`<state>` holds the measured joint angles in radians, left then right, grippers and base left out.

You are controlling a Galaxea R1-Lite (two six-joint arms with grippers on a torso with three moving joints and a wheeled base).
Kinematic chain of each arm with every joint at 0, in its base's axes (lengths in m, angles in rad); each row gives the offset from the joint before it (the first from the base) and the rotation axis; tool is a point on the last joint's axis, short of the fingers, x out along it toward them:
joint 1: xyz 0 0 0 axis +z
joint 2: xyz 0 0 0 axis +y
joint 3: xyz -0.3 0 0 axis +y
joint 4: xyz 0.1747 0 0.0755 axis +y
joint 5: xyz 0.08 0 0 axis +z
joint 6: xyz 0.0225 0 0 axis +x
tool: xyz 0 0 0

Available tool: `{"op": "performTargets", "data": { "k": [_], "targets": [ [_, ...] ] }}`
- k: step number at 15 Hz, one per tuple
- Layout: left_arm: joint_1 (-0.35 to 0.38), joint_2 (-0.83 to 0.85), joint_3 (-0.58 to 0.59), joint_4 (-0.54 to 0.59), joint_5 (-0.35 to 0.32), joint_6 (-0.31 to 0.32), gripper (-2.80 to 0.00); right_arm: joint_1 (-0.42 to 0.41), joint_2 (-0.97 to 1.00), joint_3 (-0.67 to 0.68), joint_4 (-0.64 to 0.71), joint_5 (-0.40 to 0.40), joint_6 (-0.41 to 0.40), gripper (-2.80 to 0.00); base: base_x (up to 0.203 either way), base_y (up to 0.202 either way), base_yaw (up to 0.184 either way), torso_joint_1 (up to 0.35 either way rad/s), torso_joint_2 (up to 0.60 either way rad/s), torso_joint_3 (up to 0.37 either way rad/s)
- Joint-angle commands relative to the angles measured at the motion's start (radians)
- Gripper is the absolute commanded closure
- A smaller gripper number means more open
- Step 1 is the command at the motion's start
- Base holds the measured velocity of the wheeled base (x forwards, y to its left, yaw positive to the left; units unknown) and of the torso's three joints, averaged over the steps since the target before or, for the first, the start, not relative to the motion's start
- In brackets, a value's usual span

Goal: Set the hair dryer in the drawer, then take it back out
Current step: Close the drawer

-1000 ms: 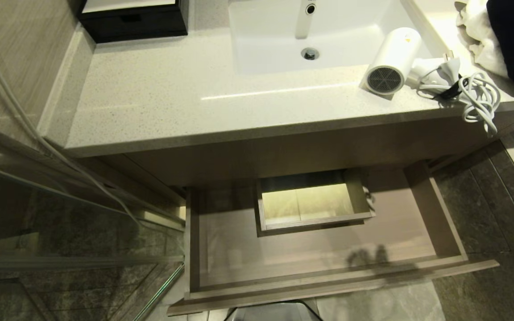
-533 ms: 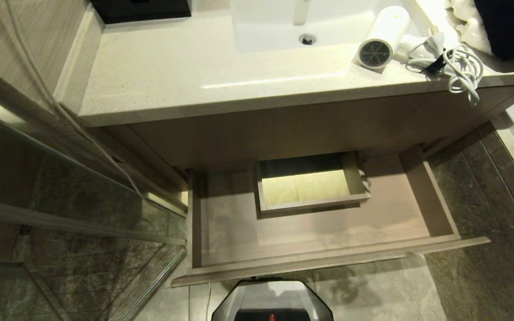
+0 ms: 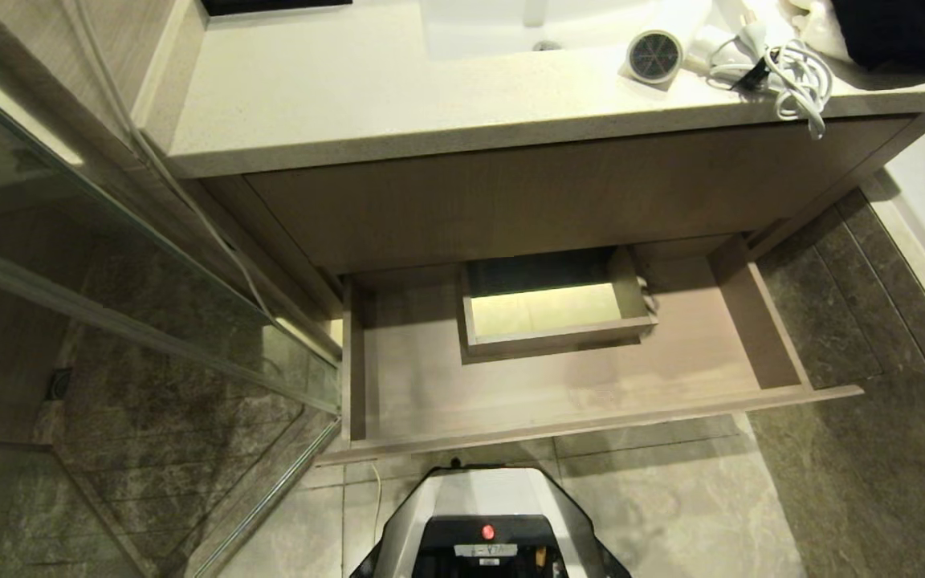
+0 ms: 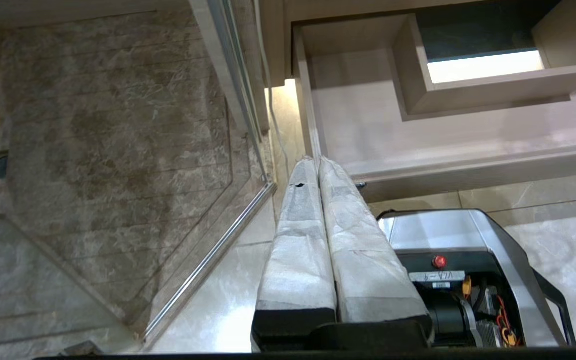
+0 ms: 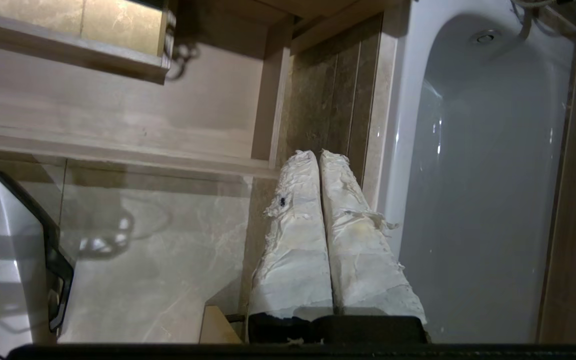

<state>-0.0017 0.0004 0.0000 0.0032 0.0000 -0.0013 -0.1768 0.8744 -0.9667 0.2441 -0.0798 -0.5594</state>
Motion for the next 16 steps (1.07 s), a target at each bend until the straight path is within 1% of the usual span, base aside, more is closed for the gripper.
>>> {"op": "performTargets", "data": {
  "k": [1, 2, 11, 16],
  "targets": [
    [0.000, 0.000, 0.002, 0.000, 0.000, 0.000, 0.00, 0.000, -0.004, 0.026, -0.016, -0.002, -0.004, 0.00, 0.000, 0.000, 0.000, -0.249, 0.27, 0.001],
    [0.000, 0.000, 0.002, 0.000, 0.000, 0.000, 0.00, 0.000, -0.009, 0.044, -0.030, -0.002, -0.004, 0.00, 0.000, 0.000, 0.000, -0.231, 0.31, 0.061],
    [0.000, 0.000, 0.002, 0.000, 0.000, 0.000, 0.00, 0.000, 0.006, 0.065, -0.031, -0.005, -0.004, 0.00, 0.000, 0.000, 0.000, -0.203, 0.34, 0.124],
    [0.000, 0.000, 0.002, 0.000, 0.000, 0.000, 0.00, 0.000, 0.015, 0.068, -0.023, -0.006, -0.004, 0.00, 0.000, 0.000, 0.000, -0.269, 0.44, 0.159]
  ]
}}
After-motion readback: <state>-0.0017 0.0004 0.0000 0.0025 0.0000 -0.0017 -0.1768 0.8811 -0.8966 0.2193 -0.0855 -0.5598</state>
